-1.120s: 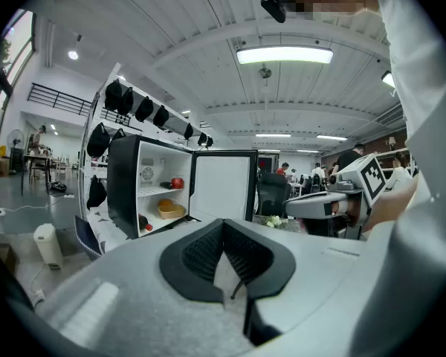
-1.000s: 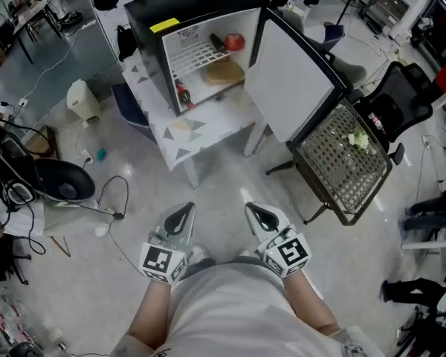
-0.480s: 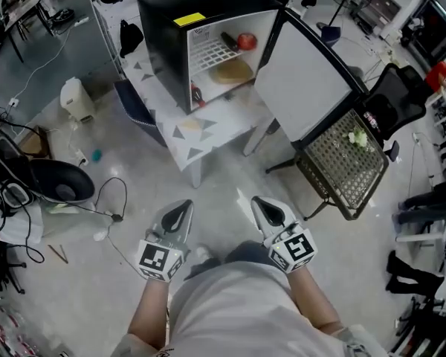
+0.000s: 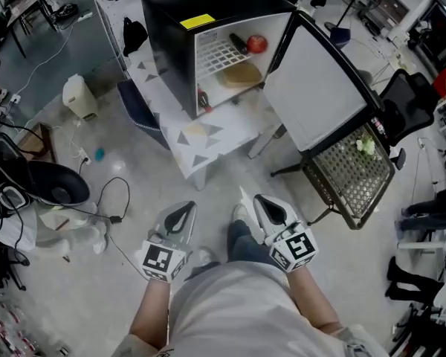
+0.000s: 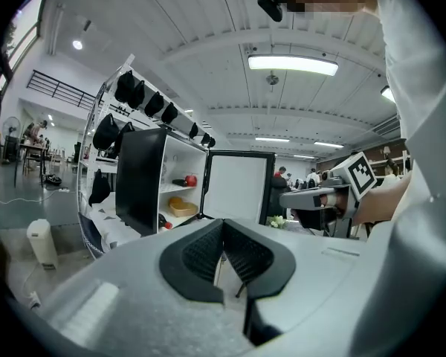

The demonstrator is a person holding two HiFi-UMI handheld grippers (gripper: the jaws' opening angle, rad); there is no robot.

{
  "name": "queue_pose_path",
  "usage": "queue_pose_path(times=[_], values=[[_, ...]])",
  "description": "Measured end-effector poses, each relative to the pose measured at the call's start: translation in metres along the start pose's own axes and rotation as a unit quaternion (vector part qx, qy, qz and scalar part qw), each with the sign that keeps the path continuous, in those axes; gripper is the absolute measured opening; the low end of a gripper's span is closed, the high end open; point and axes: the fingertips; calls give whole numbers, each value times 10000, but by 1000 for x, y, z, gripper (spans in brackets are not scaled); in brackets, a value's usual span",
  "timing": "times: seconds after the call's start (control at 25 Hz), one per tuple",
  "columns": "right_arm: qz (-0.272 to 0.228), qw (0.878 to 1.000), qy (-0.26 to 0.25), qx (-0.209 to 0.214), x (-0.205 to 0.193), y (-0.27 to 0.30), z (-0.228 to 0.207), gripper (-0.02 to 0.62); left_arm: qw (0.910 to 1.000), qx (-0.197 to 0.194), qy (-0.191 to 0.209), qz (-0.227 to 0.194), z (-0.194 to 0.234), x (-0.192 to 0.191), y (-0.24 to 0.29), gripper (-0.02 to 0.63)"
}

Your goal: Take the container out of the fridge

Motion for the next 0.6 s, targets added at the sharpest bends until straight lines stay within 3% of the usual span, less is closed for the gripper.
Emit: queue_pose_path(times=[0.6], values=[[-1,9981,36,610,35,84,-137,3,9979,591,76,236,43,48,138,9]])
Point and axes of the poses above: the fingertips, and each gripper's own axes: y forward along the fingers, z to its left, x out of its top, and after that the axes turned 7 degrees about z, right-handed
